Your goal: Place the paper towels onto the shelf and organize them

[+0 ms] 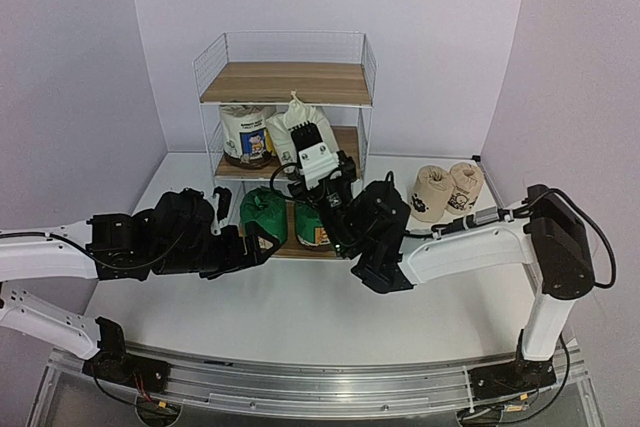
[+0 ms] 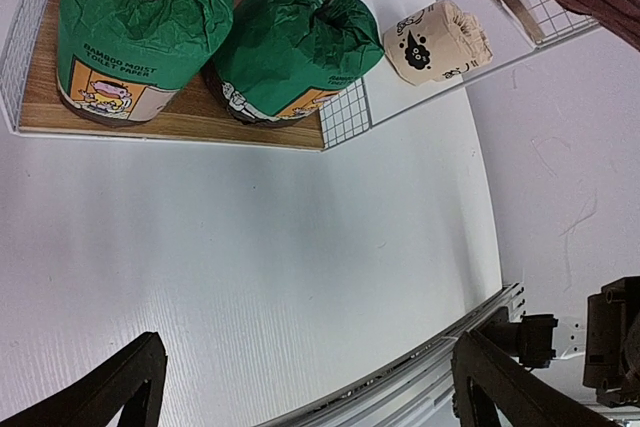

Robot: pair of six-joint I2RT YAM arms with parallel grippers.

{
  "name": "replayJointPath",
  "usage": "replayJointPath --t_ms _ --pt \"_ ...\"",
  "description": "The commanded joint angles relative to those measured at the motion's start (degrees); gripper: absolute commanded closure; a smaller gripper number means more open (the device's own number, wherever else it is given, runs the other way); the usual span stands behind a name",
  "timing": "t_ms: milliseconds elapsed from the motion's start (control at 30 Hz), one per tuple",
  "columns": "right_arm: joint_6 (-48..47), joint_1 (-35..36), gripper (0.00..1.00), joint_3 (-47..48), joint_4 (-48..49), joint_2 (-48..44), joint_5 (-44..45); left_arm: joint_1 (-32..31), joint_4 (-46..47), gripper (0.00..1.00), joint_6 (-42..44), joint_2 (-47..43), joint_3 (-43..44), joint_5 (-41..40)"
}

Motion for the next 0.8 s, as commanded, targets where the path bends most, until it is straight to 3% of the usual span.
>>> replayJointPath --t_ms 0,367,767 --pt "0.08 -0.73 1.00 3.62 9.79 0.46 1.29 0.17 0.87 0.00 0.00 0.18 0.38 -0.63" --pt "0.42 -2.22 0.96 3.28 9.74 2.67 3.81 0.13 0.66 0.00 -0.18 0.17 0.24 -0.66" --pt "5.86 -2.31 0.62 -5.43 9.73 0.79 7.08 0.11 0.08 0.00 -0.23 0.99 0.71 -0.87"
